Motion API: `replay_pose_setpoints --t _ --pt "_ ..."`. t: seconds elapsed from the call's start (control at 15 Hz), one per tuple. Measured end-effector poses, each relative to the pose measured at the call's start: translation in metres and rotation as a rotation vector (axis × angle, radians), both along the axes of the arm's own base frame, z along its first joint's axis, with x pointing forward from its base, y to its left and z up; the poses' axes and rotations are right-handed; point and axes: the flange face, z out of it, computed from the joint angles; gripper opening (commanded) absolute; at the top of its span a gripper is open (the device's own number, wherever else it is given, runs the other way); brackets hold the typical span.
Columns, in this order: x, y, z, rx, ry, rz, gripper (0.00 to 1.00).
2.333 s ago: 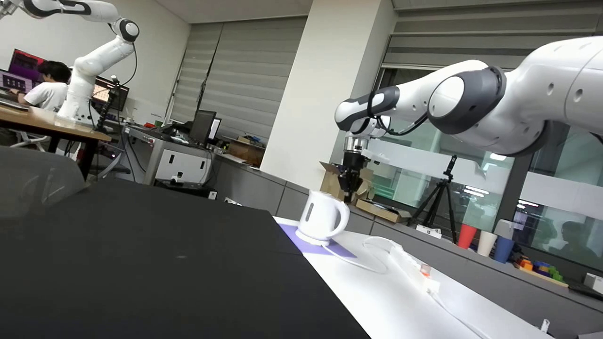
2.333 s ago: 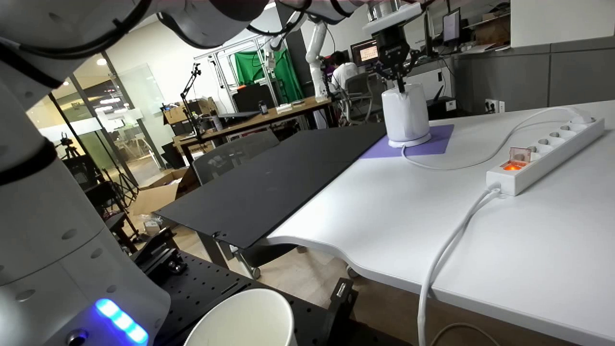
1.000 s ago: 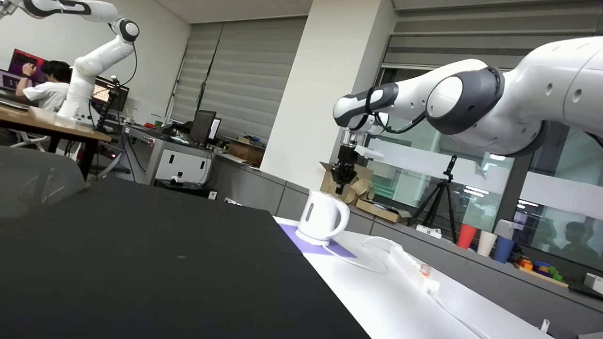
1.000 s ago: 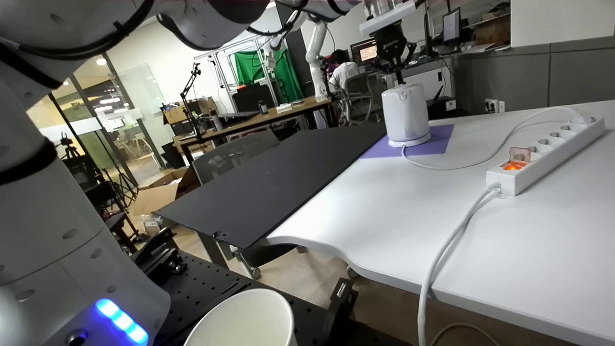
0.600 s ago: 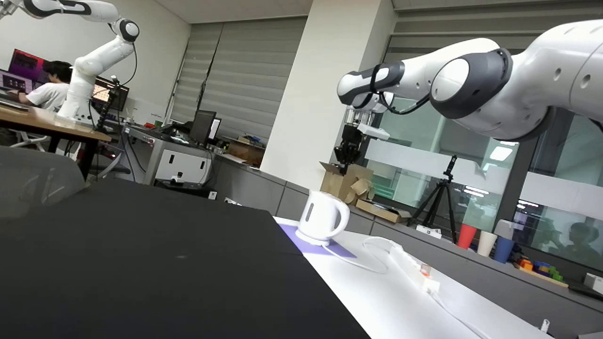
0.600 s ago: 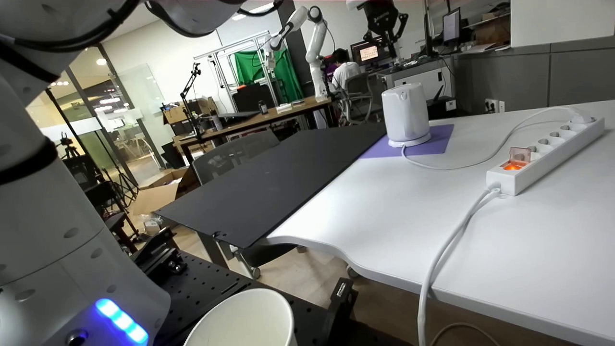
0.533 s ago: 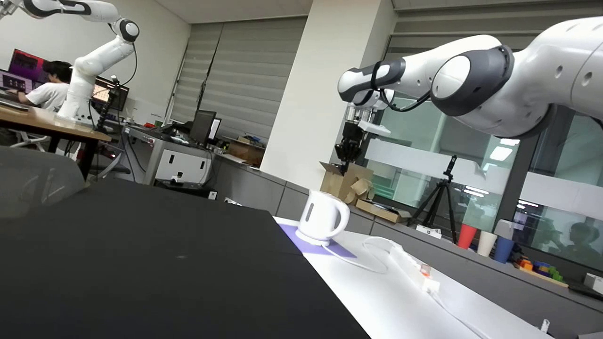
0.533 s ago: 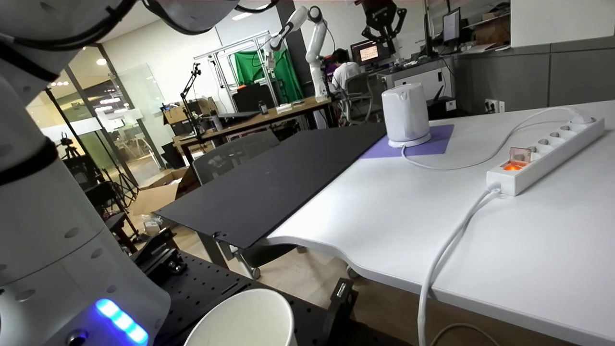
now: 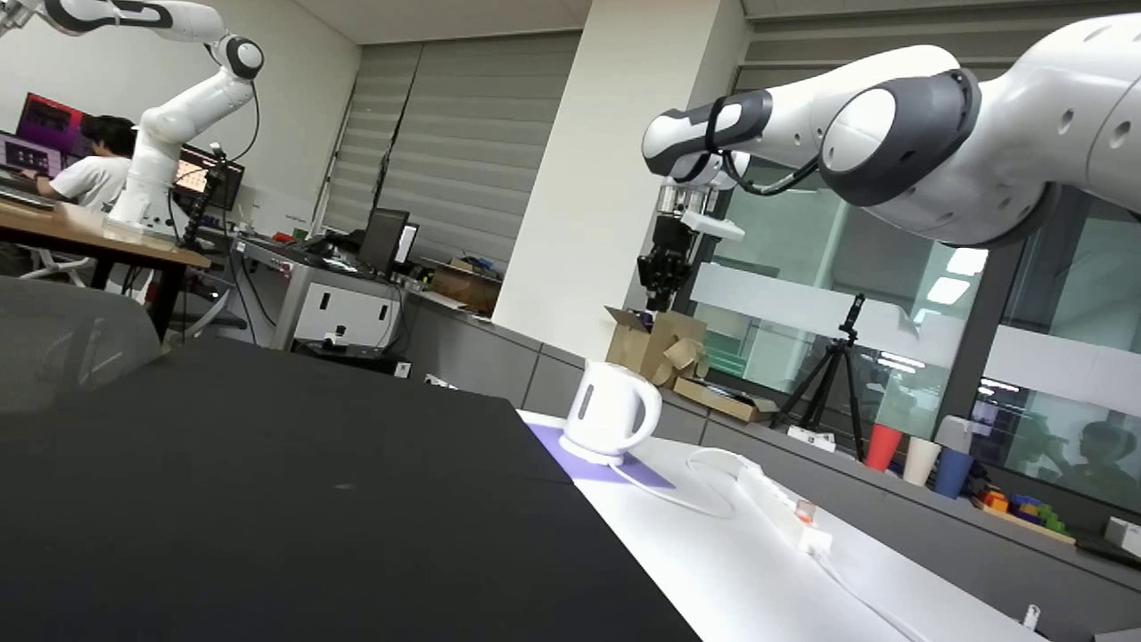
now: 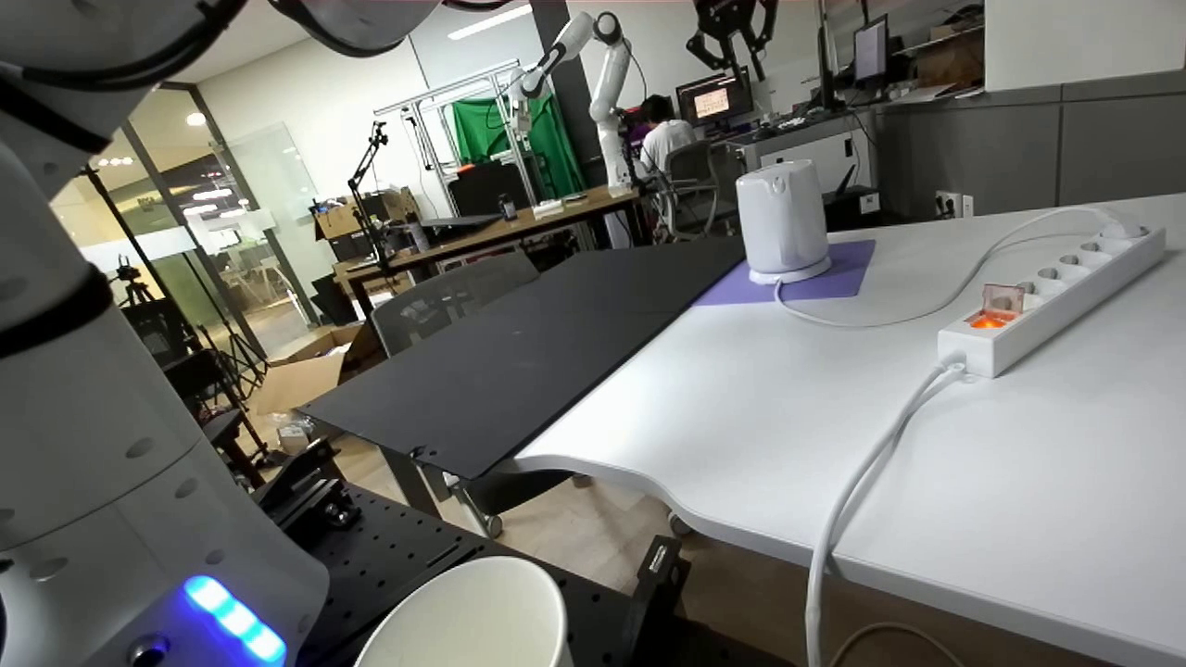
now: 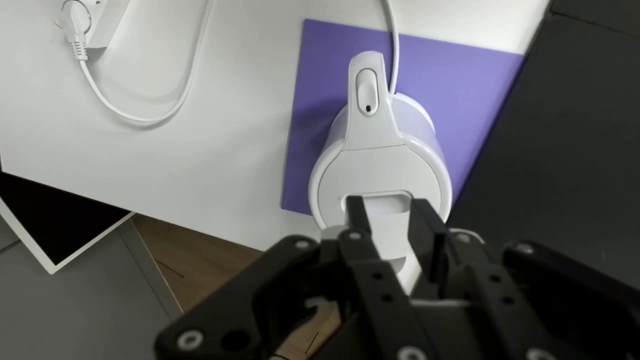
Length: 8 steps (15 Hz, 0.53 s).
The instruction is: Turn the switch on the kettle on
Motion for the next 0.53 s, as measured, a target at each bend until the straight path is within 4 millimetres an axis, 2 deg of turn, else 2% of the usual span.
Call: replay_pose_setpoints --t 0.4,0.53 --pt "-0.0017 -0.0020 -0.0013 -0.003 0.012 -0.022 1.00" --pt "-0.0022 -0.0022 -0.0017 -0.004 0.016 -0.026 1.00"
